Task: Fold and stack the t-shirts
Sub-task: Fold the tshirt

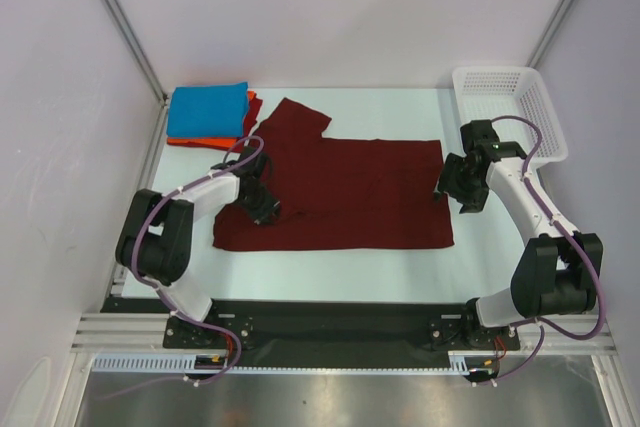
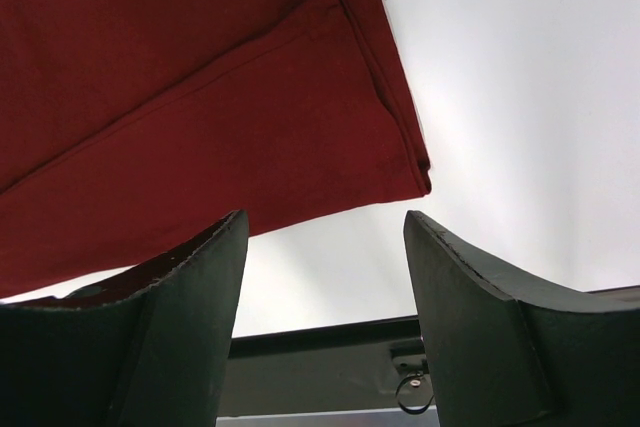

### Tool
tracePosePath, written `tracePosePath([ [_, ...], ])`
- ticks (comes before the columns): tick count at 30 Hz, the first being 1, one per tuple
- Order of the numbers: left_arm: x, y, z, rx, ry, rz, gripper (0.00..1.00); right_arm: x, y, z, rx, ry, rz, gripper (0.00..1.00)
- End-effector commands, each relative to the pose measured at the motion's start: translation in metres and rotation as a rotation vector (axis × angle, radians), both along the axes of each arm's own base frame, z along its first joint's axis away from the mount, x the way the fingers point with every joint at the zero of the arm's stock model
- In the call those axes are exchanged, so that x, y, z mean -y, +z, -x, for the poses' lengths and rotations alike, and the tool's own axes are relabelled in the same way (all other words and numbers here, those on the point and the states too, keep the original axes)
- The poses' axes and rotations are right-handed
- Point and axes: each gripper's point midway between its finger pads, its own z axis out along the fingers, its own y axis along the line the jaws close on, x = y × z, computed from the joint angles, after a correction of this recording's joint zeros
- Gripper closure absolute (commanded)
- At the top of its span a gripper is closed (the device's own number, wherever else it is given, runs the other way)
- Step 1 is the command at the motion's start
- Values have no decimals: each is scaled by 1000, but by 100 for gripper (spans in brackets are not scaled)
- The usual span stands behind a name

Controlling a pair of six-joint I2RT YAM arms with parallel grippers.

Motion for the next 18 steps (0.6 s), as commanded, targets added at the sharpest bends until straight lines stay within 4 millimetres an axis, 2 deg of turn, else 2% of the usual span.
tracePosePath([
  [1, 2, 8, -14, 48, -4, -13, 78, 0, 8, -1, 38, 2, 0, 31],
  [2, 3, 11, -15, 59, -13, -11, 83, 1, 9, -1, 41, 3, 1, 31],
  [6, -4, 27, -25, 112, -35, -71, 91, 0, 6, 0, 38, 1, -3, 31],
  [10, 7, 49, -43, 165, -112, -96, 99, -1, 5, -4, 39, 0, -5, 31],
  [14, 22, 57, -57, 187, -186, -129, 100, -2, 5, -15, 53, 1, -4, 31],
  [18, 39, 51, -75, 188, -257, -117, 98, -4, 4, -31, 61, 7, -5, 31],
])
